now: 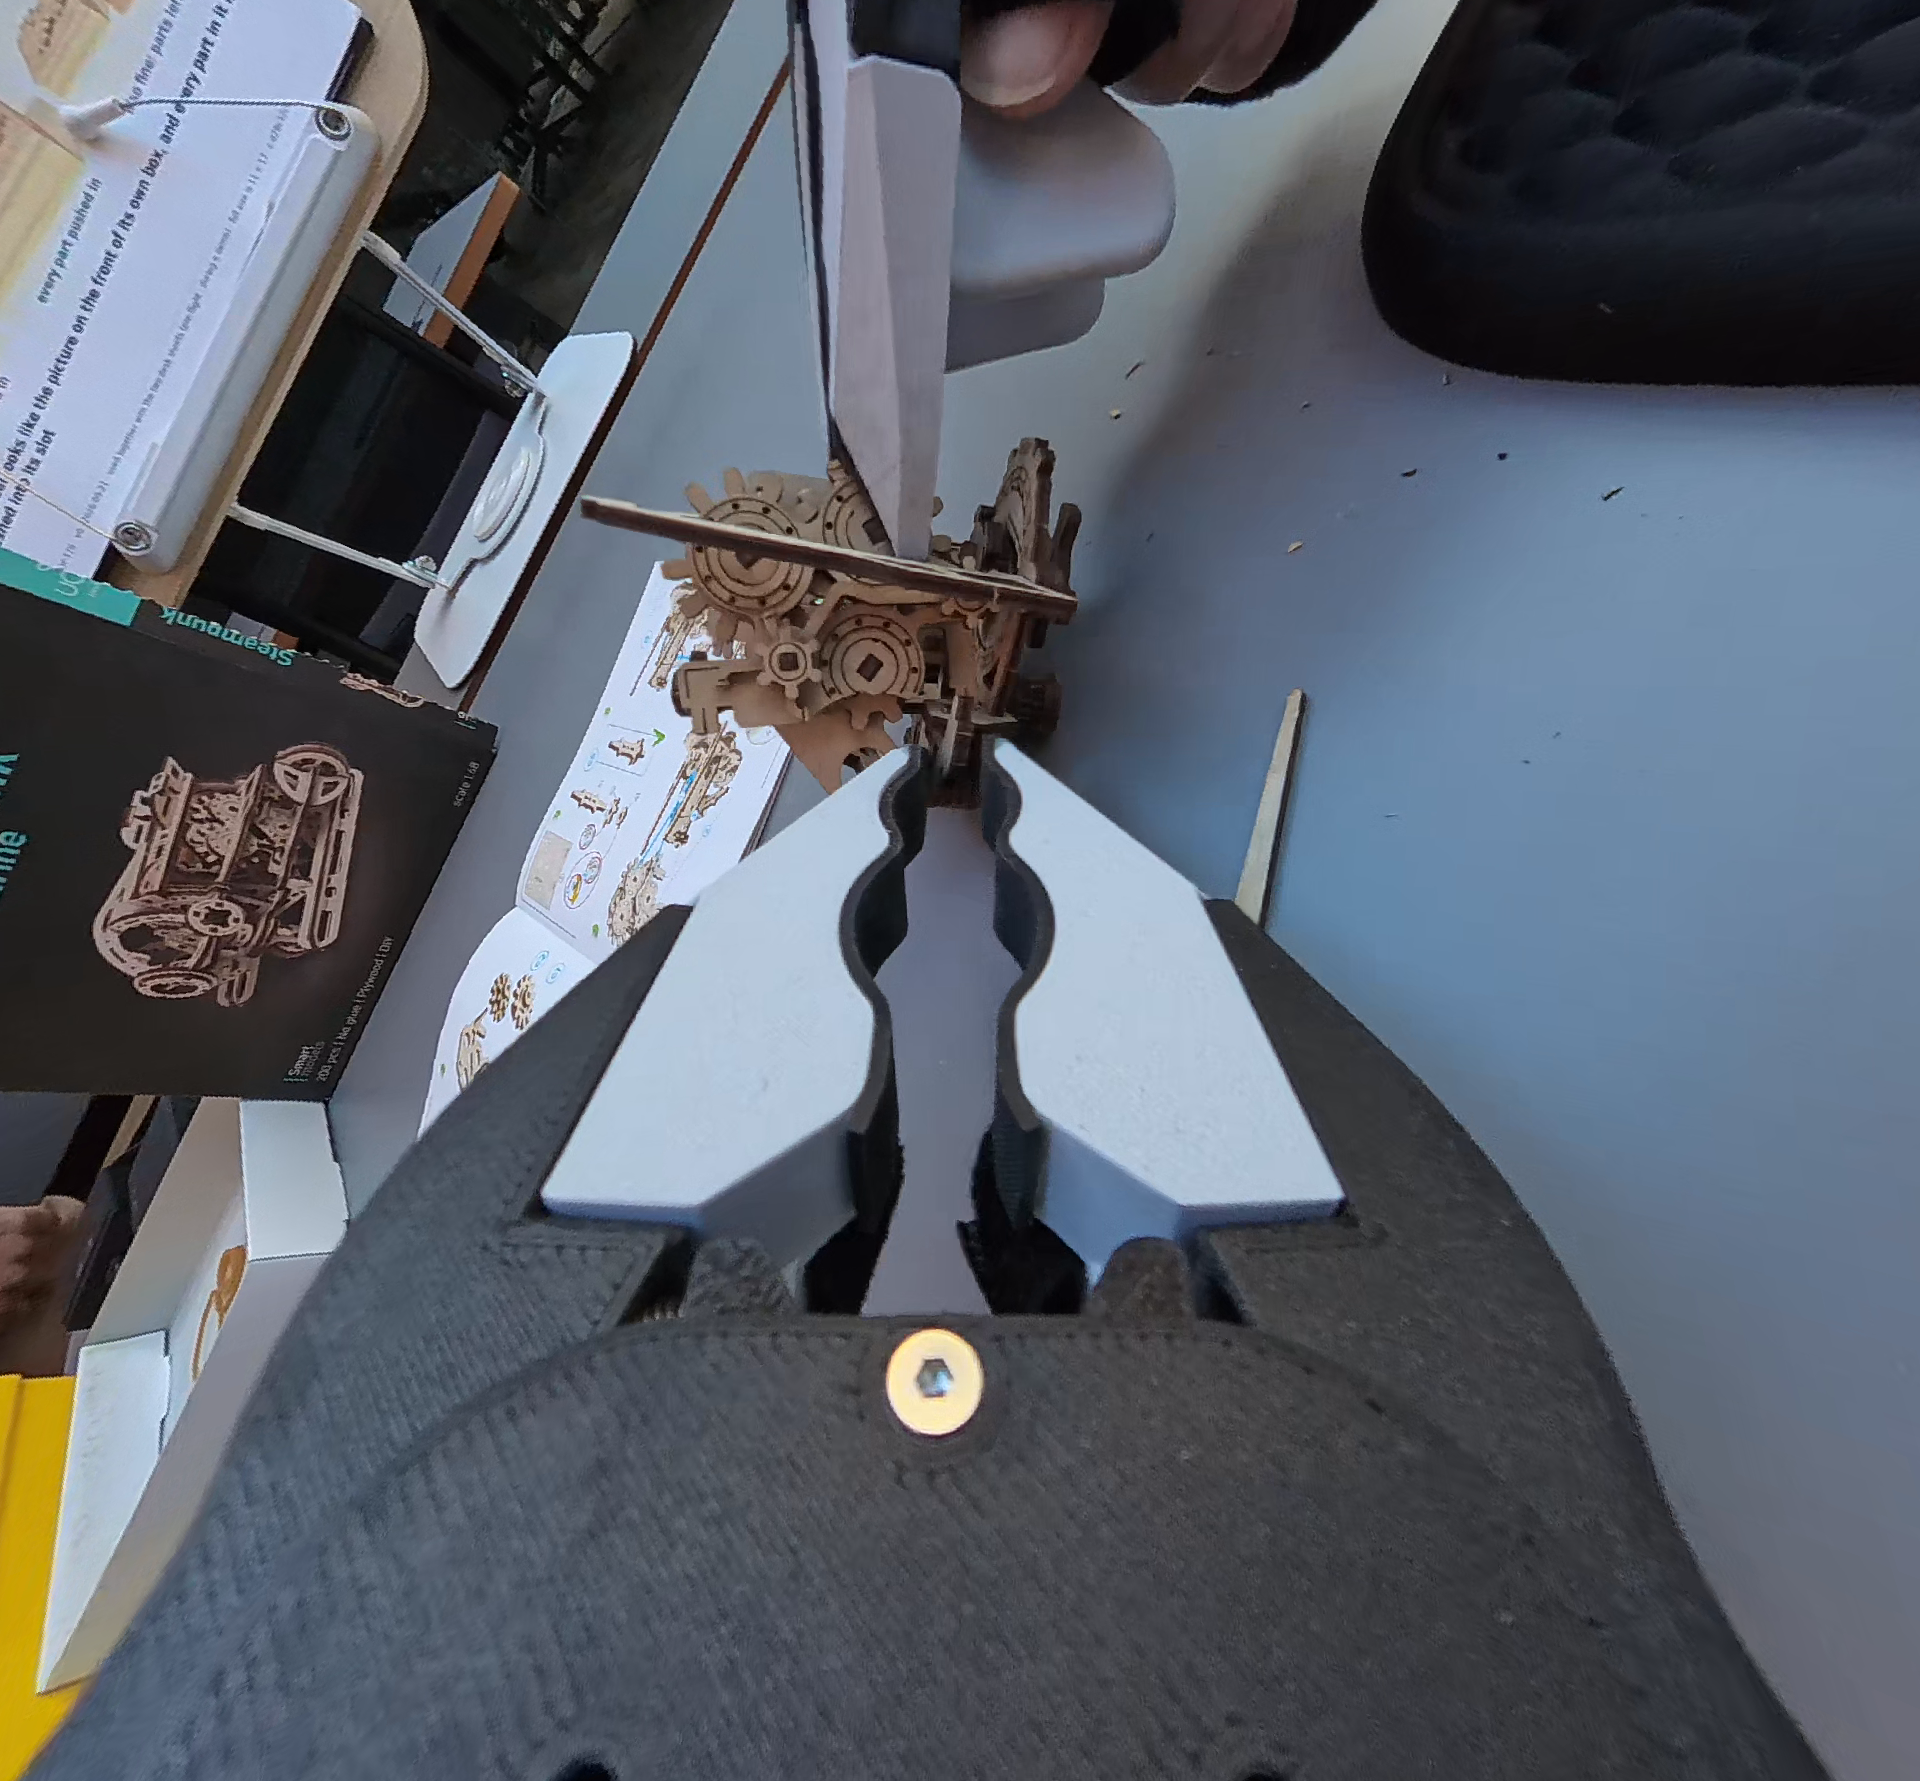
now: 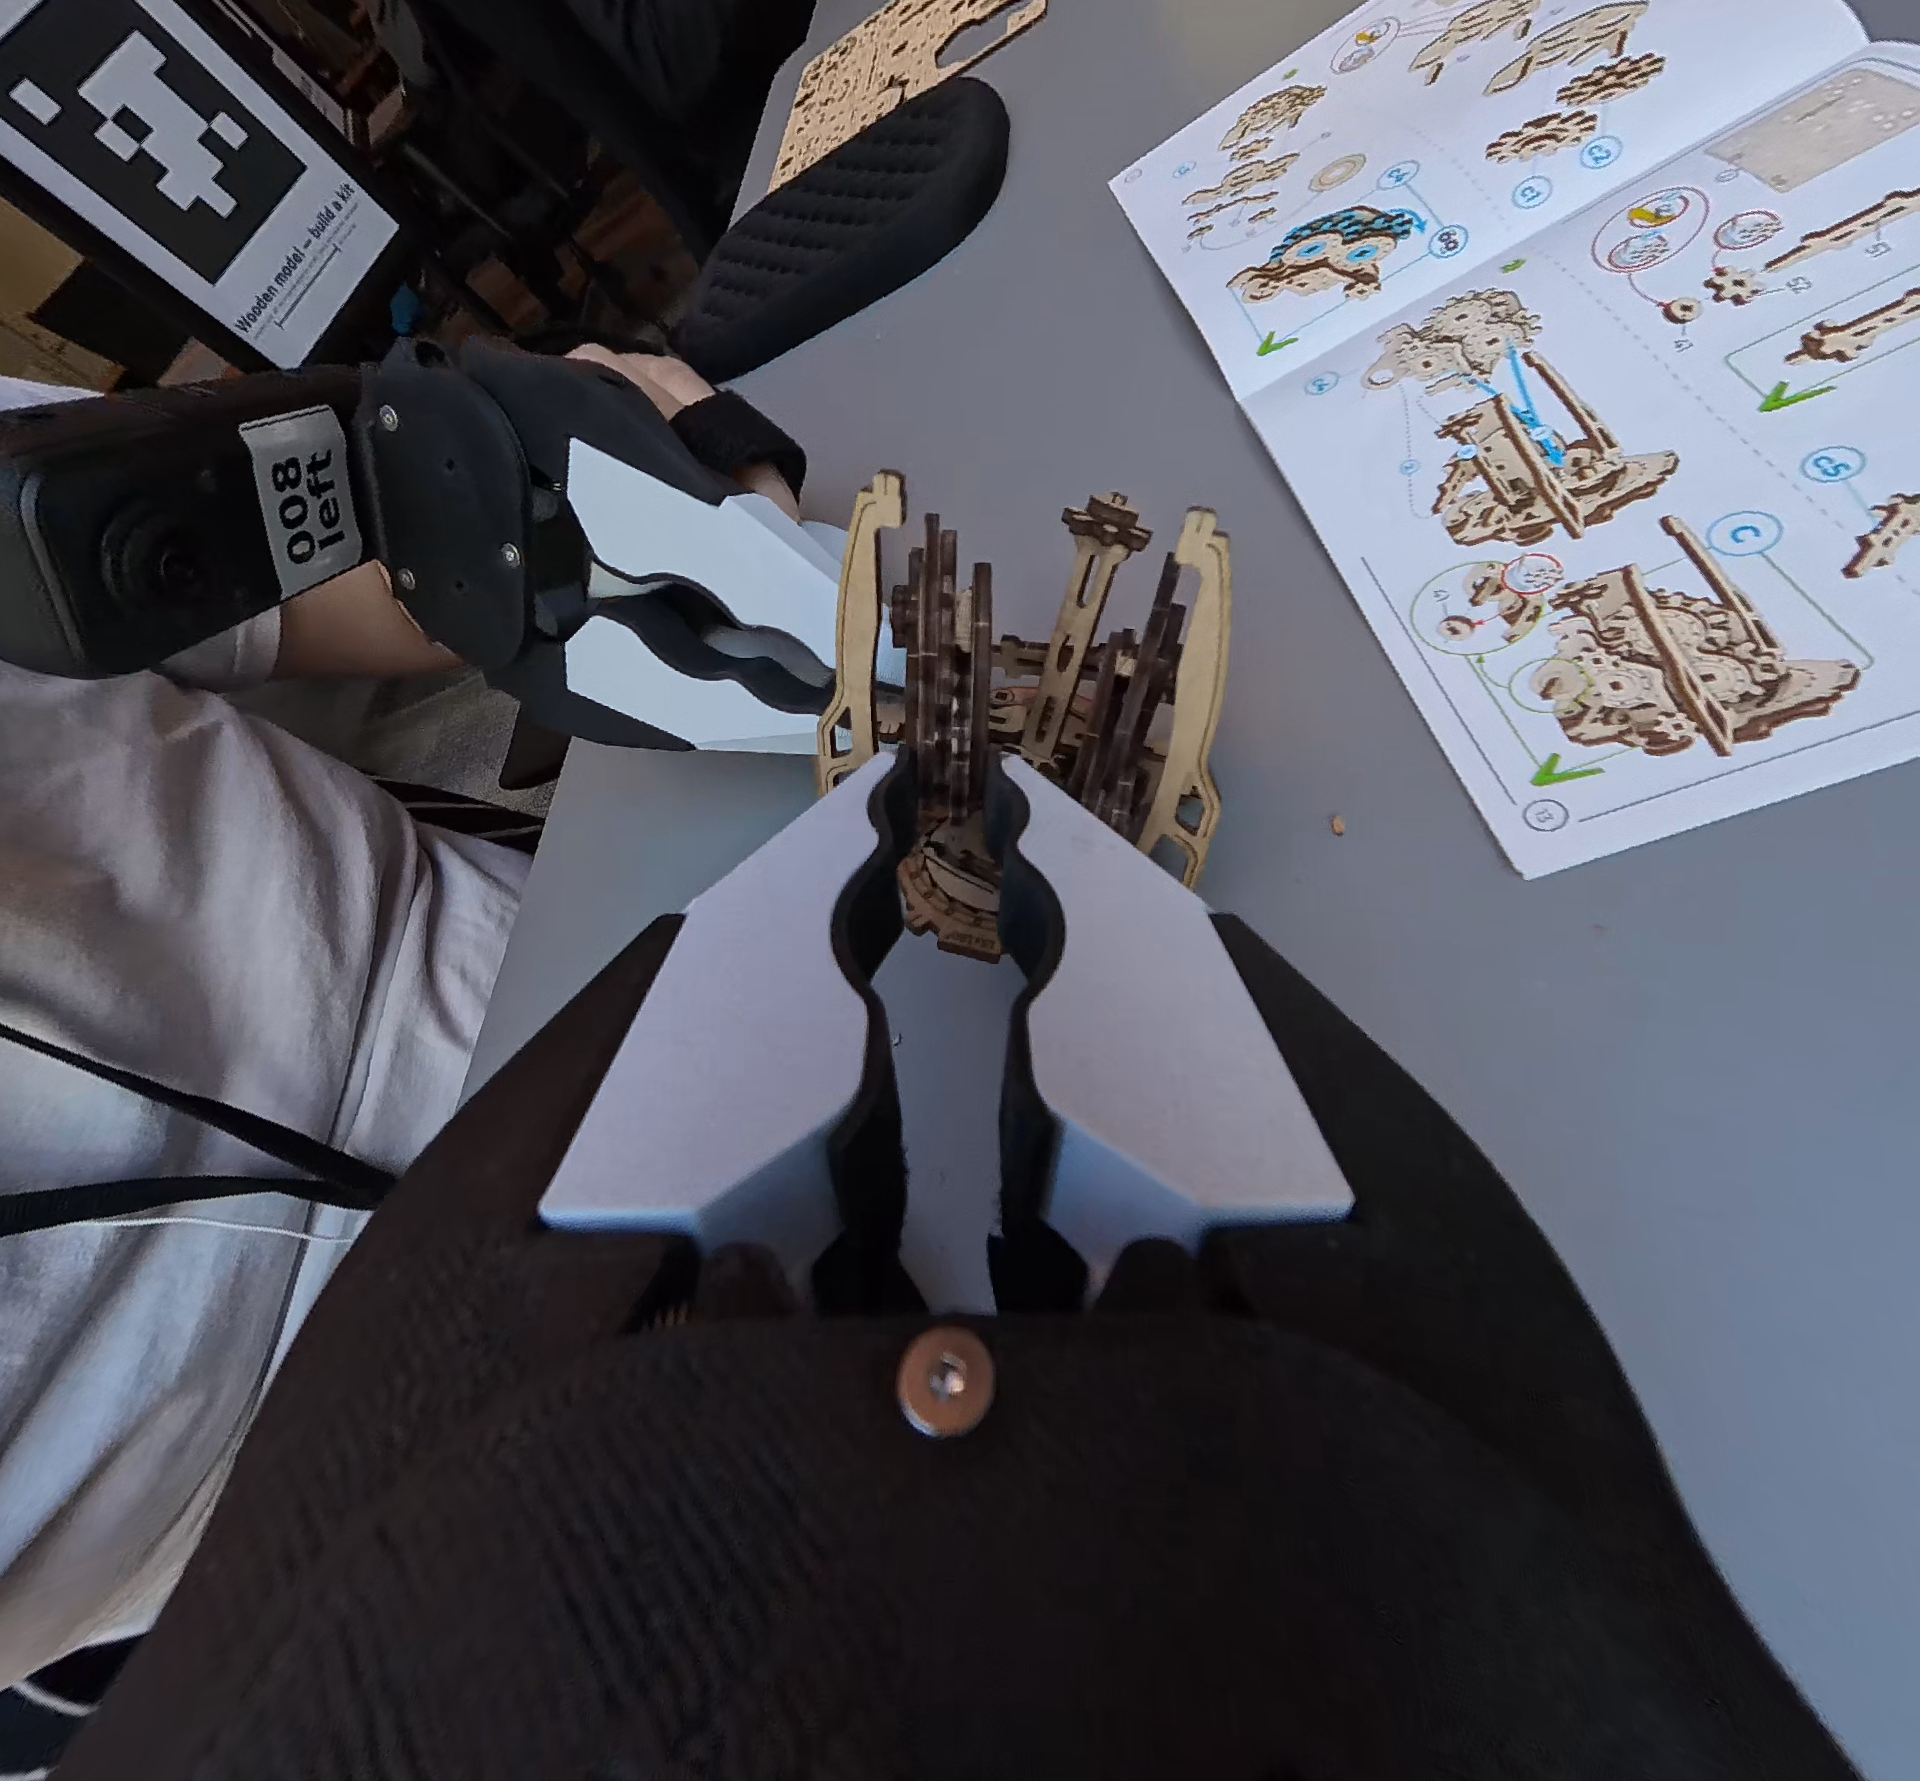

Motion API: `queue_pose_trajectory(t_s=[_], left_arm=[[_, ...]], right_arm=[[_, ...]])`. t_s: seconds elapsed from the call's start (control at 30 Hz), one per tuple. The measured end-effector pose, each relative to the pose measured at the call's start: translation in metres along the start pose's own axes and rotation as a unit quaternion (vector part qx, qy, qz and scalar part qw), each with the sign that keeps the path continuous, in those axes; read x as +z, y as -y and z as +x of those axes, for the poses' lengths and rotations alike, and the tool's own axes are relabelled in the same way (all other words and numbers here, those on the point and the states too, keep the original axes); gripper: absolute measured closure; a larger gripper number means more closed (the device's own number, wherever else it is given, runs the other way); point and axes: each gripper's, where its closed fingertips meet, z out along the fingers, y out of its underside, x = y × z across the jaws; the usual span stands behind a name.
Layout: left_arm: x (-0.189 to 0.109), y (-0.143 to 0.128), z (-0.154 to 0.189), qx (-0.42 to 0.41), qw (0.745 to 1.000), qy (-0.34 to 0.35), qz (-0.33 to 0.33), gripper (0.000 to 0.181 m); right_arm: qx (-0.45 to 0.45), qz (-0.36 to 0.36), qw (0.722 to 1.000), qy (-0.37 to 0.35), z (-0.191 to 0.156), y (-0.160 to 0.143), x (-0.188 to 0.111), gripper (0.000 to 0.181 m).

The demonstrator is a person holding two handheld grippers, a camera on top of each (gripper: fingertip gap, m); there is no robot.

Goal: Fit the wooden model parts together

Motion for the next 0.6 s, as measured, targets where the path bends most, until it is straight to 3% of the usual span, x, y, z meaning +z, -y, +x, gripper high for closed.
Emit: queue_pose_trajectory(t_s=[0.1, 0.33, 0.6], left_arm=[[0.0013, 0.0016, 0.0041, 0.0, 1.0, -0.013, 0.003, 0.158], [0.0055, 0.0008, 0.0004, 0.07, 0.997, 0.017, -0.009, 0.165], [0.0101, 0.0029, -0.0018, 0.082, 0.996, 0.01, -0.016, 0.165]], right_arm=[[0.002, 0.013, 1.0, -0.004, 0.0007, -0.0012, -0.0005, 0.171], [0.008, 0.016, 1.0, 0.0, 0.0021, -0.0011, -0.0003, 0.171], [0.023, 0.033, 0.999, -0.017, 0.0057, -0.0027, -0.005, 0.171]])
